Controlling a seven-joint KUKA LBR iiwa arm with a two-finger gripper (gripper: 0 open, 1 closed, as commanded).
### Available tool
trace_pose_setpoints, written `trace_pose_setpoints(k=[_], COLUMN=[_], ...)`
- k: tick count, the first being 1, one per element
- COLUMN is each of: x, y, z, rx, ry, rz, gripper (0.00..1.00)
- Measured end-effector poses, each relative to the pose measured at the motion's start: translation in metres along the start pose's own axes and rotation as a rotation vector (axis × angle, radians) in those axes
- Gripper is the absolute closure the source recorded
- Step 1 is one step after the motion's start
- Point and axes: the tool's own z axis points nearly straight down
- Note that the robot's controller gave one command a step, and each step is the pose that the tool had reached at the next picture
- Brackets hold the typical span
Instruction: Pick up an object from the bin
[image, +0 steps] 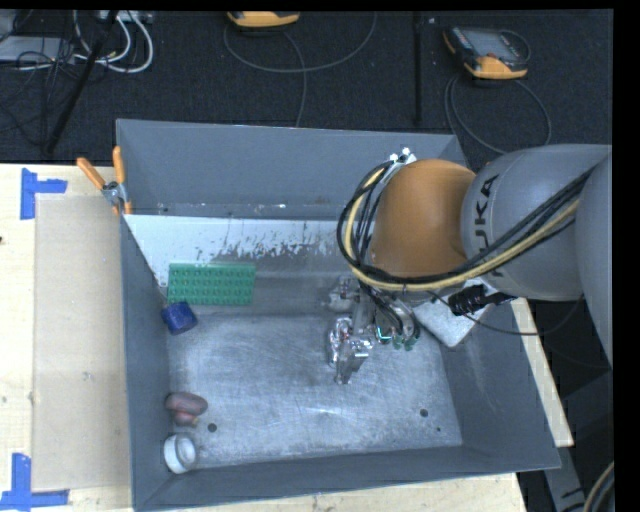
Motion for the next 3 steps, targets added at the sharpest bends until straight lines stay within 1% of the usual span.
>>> trace_pose_setpoints(k=[1, 2, 3], x=[-0.036, -0.044, -0.04], y=[-0.029, -0.041, -0.042], z=[0.06, 0.058, 0.058], rx=[-0.002, -0.003, 0.002], ry=[-0.006, -0.008, -0.013], rz=[-0.063, -0.206, -0.528], gripper=[0.0, 0.0, 0.0])
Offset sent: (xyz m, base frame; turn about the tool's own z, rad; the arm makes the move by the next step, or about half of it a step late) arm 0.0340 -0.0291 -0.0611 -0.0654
